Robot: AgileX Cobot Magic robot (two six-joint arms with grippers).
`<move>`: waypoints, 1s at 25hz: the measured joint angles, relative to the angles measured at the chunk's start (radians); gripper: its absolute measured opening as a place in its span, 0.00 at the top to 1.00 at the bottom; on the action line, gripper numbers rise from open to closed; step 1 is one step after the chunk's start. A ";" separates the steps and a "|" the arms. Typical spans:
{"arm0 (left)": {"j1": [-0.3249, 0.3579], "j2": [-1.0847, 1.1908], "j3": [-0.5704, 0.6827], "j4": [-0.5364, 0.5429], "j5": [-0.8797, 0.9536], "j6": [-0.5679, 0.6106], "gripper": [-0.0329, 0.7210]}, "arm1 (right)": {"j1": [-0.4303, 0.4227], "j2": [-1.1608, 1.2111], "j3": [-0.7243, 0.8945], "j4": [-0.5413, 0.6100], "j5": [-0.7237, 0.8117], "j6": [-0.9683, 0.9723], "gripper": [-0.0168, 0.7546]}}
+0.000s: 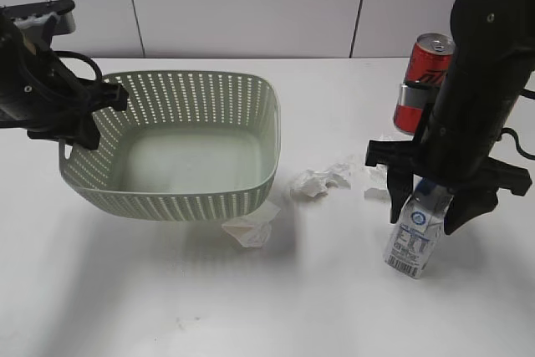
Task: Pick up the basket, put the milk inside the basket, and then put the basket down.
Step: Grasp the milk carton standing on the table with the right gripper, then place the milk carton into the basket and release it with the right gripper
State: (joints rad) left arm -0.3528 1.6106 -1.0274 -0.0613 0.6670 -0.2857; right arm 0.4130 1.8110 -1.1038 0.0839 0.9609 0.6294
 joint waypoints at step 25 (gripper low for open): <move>-0.066 0.032 0.000 -0.118 -0.020 0.004 0.96 | 0.001 -0.246 -0.326 -0.014 0.167 -0.386 0.59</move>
State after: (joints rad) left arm -0.4184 1.6425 -1.0274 -0.1789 0.6469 -0.2817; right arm 0.4140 1.5646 -1.4296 0.0701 1.1283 0.2438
